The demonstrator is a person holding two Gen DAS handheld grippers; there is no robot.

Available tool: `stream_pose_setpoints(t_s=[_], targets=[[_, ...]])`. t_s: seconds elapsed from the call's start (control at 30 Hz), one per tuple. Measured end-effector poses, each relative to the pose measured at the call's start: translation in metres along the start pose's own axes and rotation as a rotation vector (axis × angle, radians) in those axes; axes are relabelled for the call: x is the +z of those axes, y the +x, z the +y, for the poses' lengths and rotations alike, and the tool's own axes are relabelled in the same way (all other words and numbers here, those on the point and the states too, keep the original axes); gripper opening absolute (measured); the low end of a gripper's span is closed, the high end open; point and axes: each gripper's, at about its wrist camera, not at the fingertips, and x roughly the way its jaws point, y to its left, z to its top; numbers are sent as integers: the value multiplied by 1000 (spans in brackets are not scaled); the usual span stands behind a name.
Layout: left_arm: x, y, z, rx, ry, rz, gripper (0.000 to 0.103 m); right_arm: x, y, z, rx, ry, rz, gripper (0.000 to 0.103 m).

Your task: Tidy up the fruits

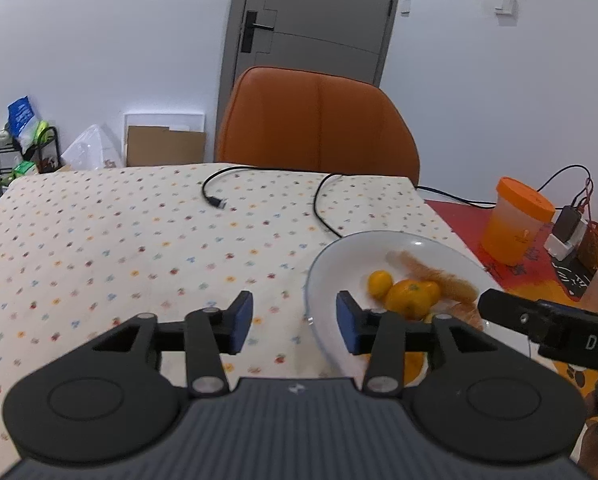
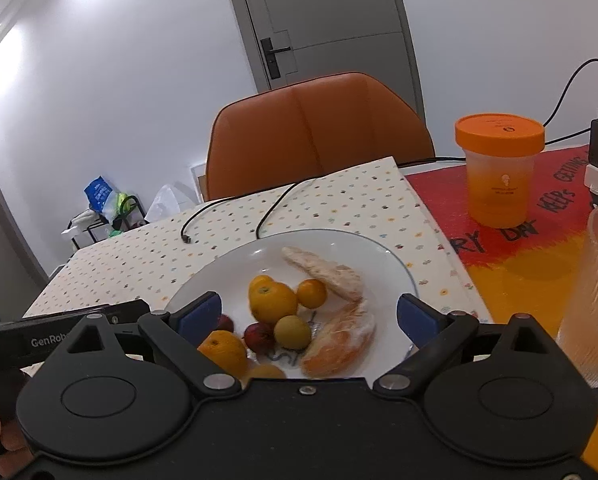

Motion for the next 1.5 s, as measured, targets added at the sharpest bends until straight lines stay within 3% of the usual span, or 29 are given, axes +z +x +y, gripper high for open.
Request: stream_pose_setpoints(t_s=[0.57, 1.5], targets=[[-15, -36, 32, 24, -32, -20, 75, -18, -18, 26, -9, 5, 21, 102], [-41, -131, 74, 119, -55, -65, 90, -35, -81, 75, 59, -61, 10, 103]])
